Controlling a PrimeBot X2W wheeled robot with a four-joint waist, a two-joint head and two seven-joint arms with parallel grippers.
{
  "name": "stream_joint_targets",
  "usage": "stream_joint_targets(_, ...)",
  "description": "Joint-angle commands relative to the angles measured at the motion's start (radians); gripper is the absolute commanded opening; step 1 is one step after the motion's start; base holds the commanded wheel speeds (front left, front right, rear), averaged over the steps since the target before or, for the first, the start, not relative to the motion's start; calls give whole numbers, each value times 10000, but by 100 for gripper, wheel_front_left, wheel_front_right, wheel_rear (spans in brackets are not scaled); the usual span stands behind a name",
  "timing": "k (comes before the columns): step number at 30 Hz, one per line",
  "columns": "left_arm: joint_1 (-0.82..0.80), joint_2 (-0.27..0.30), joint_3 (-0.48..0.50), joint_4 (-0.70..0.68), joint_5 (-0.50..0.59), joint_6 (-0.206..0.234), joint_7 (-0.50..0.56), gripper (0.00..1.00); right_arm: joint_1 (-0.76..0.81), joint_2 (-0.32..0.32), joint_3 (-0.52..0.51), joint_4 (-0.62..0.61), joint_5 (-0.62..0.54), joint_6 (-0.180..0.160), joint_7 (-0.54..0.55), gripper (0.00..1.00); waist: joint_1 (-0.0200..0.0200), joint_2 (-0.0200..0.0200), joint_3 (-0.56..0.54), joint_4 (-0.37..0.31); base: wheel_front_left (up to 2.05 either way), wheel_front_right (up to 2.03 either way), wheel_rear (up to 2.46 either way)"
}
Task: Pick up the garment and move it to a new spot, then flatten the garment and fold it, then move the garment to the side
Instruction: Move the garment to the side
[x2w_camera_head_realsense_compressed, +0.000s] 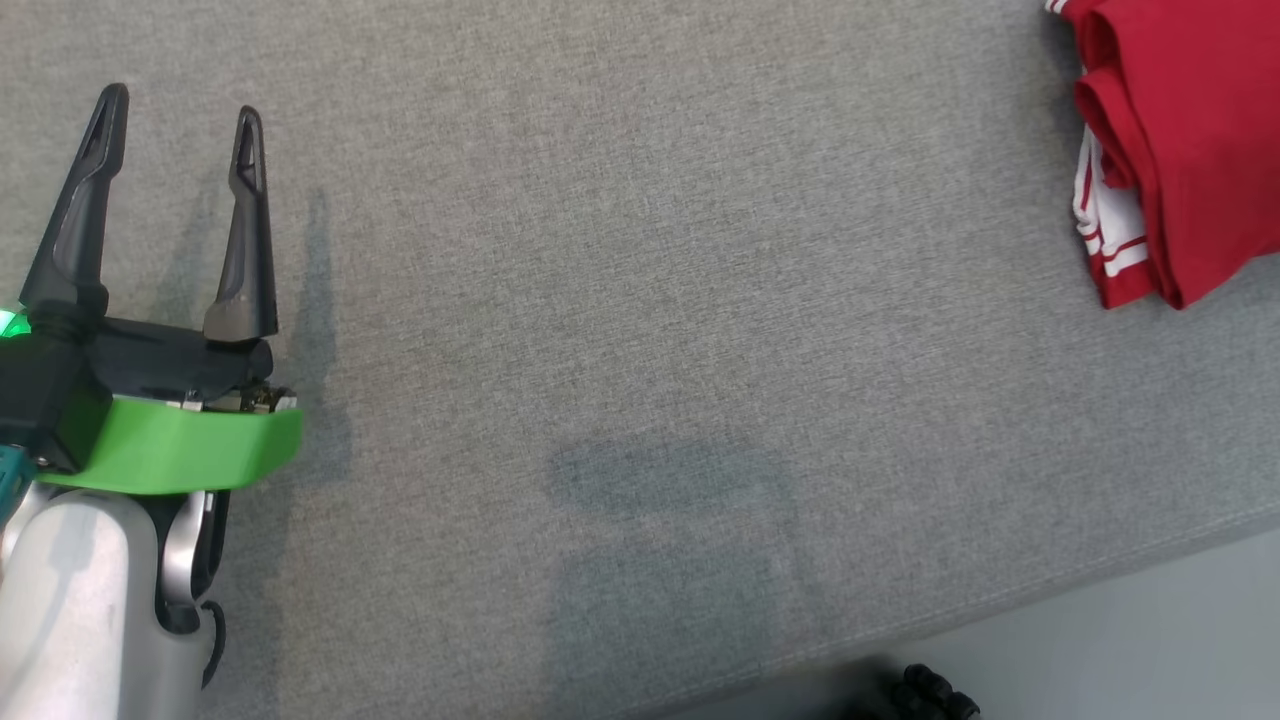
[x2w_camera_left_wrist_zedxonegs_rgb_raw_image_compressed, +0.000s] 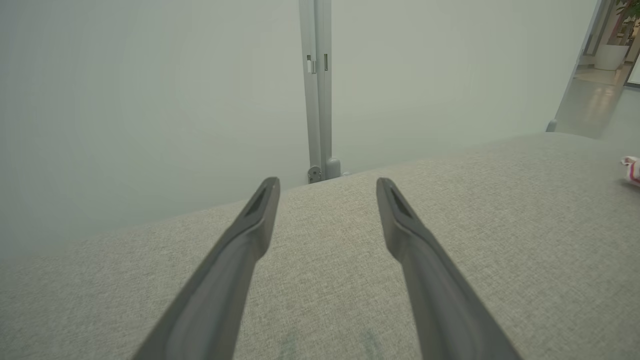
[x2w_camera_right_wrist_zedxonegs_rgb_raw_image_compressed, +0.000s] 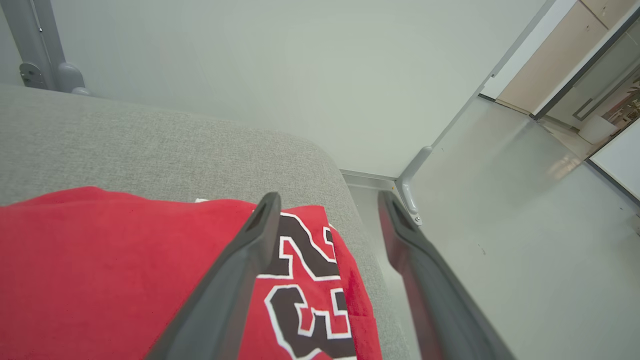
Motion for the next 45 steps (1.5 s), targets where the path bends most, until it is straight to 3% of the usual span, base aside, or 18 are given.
stream_joint_targets(1,196,-19,55,104,-108,91,-116,100,366,394,-446,-462,-215,-14,-62,100,-1,0,-466,-149,0,0,0)
stream_joint_targets(12,1113,-264,289,541,-452,461,-415,100,2712,2707,-2128,-3089,-1099,-13,-63,100,-1,0,-1815,-55,0,0,0)
stream_joint_targets(22,2182,-504,452,857,-780,738,-627,100,4340,4455,-1871,-4314,-1570,-13,-48,100,-1,0,-2961,610,0,0,0)
stream_joint_targets(35,3132,-671,317,1122,-1062,823,-688,100,4870,4932,-916,-4172,-1737,-13,109,100,-1,0,-4063,1517,0,0,0)
stream_joint_targets(45,3782,-567,157,1477,-1255,765,-417,100,5703,4963,-838,-4155,-1807,-13,233,100,-1,0,-4923,1592,0,0,0)
